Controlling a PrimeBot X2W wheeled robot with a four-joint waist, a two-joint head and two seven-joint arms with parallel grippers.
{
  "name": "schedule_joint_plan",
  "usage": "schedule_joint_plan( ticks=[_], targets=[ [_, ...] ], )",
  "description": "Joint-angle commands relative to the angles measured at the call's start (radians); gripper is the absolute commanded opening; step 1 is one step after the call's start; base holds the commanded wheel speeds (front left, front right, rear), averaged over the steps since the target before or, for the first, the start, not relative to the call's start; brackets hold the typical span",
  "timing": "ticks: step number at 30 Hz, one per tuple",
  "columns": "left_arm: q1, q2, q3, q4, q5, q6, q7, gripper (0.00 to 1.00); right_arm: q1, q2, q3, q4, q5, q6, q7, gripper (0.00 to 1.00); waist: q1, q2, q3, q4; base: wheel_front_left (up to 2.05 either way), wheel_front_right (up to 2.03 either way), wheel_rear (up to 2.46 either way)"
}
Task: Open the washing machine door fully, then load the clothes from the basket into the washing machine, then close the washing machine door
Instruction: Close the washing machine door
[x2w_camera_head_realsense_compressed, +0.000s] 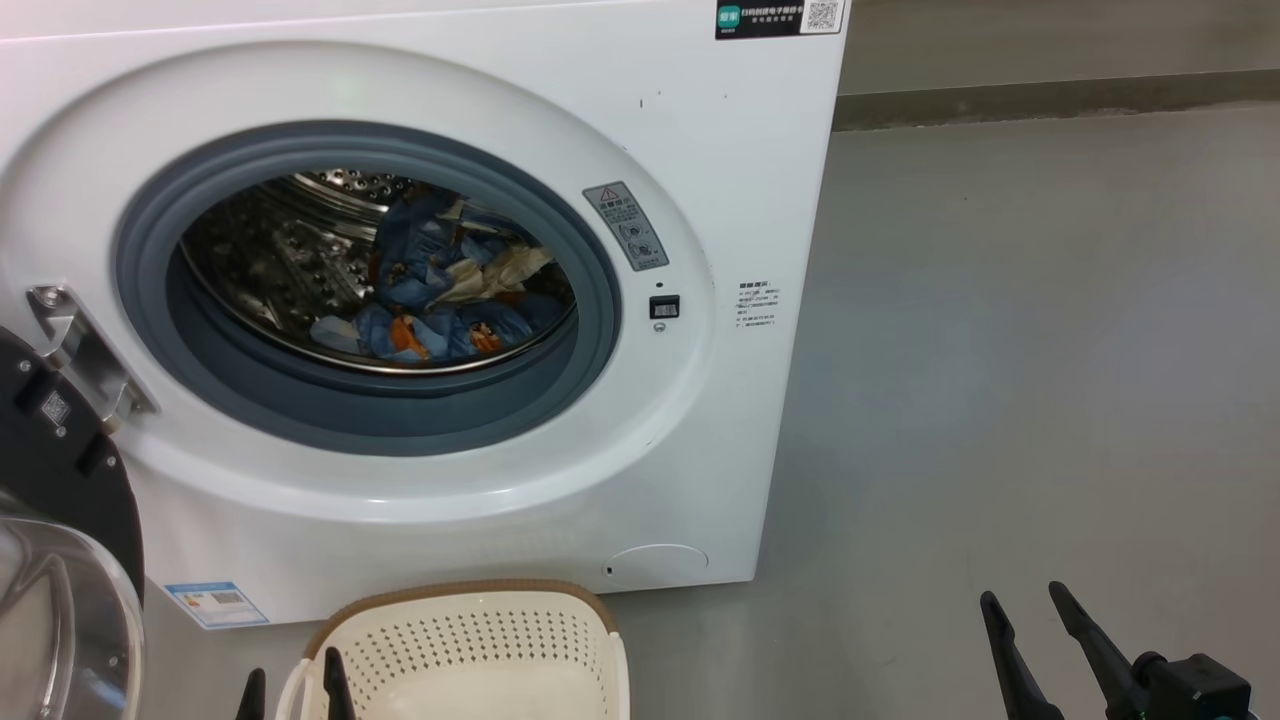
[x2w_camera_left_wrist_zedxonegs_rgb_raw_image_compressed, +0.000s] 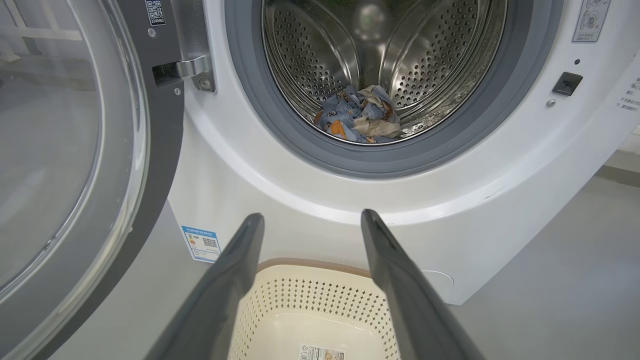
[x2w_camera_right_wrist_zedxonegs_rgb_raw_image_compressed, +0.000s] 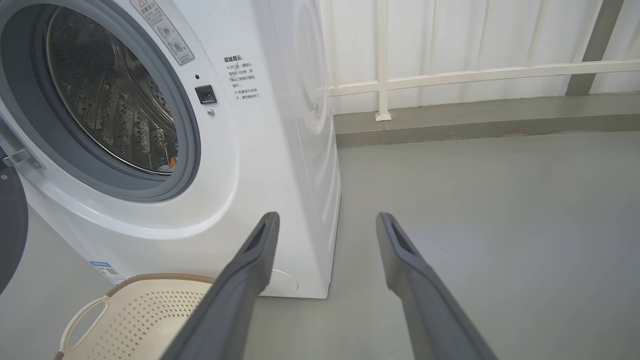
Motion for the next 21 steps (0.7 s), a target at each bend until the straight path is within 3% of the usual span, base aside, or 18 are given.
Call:
schedule_joint_plan(
  ticks=[1, 21],
  targets=[
    [-0.021, 0.019, 0.031, -0.028, -0.002, 0.006, -0.009, 1.0, -0.02, -0.012, 0.017, -0.02, -0.014, -0.001, -0.005, 1.0, -0.0001, 0.0, 0.0, 0.0, 0.0, 0.0, 0.0],
    [-0.023, 0.028, 0.026, -0.031, 0.002, 0.032, -0.008, 1.0, -0.022, -0.004, 0.017, -0.022, -0.013, -0.001, -0.005, 1.0, -0.0001, 0.0, 0.004, 0.0, -0.16, 0.16, 0.0]
  ],
)
